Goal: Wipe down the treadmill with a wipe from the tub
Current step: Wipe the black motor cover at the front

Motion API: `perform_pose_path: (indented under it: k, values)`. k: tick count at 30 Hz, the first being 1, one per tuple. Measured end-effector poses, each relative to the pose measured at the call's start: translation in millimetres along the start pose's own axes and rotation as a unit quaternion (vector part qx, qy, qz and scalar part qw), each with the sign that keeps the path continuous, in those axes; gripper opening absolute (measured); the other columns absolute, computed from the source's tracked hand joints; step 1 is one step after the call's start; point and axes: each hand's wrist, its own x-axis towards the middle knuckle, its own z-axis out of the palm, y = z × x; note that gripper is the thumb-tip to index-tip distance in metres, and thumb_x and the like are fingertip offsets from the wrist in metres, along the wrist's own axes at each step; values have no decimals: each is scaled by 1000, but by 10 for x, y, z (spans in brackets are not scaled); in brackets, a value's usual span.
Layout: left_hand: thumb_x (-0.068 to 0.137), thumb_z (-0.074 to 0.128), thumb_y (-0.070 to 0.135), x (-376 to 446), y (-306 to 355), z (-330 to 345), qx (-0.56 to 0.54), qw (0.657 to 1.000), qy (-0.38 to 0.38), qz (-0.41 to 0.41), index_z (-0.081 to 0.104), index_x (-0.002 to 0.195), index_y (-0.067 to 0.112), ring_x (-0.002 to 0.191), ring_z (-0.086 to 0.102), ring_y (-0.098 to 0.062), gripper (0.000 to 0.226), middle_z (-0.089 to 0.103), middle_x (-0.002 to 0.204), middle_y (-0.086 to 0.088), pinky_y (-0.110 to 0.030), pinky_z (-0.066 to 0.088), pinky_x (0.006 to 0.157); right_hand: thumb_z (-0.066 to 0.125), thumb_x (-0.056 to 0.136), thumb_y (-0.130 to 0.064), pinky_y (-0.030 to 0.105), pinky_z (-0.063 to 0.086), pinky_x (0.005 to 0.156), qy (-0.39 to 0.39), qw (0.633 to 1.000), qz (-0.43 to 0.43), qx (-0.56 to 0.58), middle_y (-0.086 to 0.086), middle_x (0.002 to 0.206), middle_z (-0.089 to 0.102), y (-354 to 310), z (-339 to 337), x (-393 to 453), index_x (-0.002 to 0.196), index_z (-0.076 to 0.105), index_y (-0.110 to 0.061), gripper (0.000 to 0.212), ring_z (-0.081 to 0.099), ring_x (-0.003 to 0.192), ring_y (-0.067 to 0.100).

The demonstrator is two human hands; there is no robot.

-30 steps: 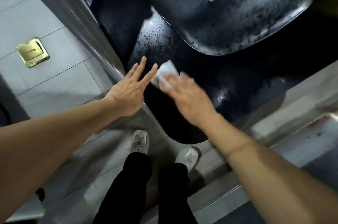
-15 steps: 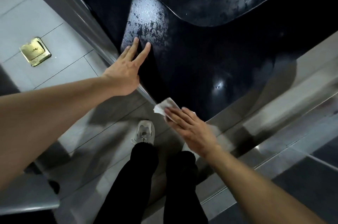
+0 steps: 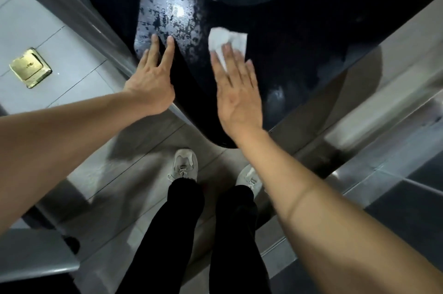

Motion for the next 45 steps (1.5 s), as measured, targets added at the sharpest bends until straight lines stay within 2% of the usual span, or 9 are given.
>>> perform_pose_path:
  k: [5,10,15,23,30,34,37,43,45]
  values:
    - [87,46,9,-50,180,123,121,968,43,214,-13,161,29,158,-1,-32,97,-21,169,-3,-52,23,124,59,89,2,39,8,127,-156,971,-176,31,2,167,19,212,-15,-1108,159,28,-19,79,14,155,19]
    - [91,51,8,-148,343,325,106,973,47,199,-15,161,26,156,-10,-38,98,-22,168,-5,-50,15,127,38,93,11,43,9,127,-120,989,75,33,5,169,10,649,-272,-1180,162,15,-22,80,1,156,16]
    - [90,49,5,-153,330,336,95,976,44,193,-16,161,29,156,-13,-37,99,-24,168,-2,-48,10,128,30,100,5,45,14,126,44,944,319,70,9,170,3,644,-230,-728,162,6,-14,69,-4,157,17]
    - [86,49,4,-117,323,325,98,974,39,202,-13,162,25,156,-12,-37,100,-23,168,-5,-54,20,125,45,97,3,38,14,127,-60,989,-121,55,3,166,22,370,-26,-784,157,34,-14,63,19,154,18]
    - [88,52,4,-159,347,314,89,976,42,193,-15,161,27,156,-13,-36,102,-26,167,-2,-47,9,128,36,98,3,47,11,127,111,953,265,96,7,169,13,503,-194,292,161,21,-16,67,8,156,21]
    - [84,55,4,-139,344,336,101,972,56,206,-5,163,20,156,-8,-39,101,-16,169,-12,-51,12,127,39,99,-5,44,19,125,5,992,-78,99,6,161,37,289,-96,562,152,43,-13,54,28,151,21]
    - [84,55,5,-146,318,326,118,969,49,213,-10,163,19,156,-8,-39,103,-18,169,-13,-52,16,126,36,99,-6,38,18,126,-33,981,-177,67,5,160,38,494,-167,714,152,44,-13,54,31,150,19]
    - [90,52,3,-205,354,301,90,976,30,195,-20,160,28,156,-13,-37,103,-28,167,-3,-48,12,127,35,94,9,41,12,127,125,958,235,108,4,167,24,853,-320,662,159,28,-20,71,16,155,18]
    - [90,52,4,-213,383,303,88,978,31,189,-19,160,28,155,-13,-37,102,-28,167,-3,-47,12,127,36,95,9,44,13,127,150,944,269,117,7,166,24,627,-279,508,158,30,-17,69,17,155,20]
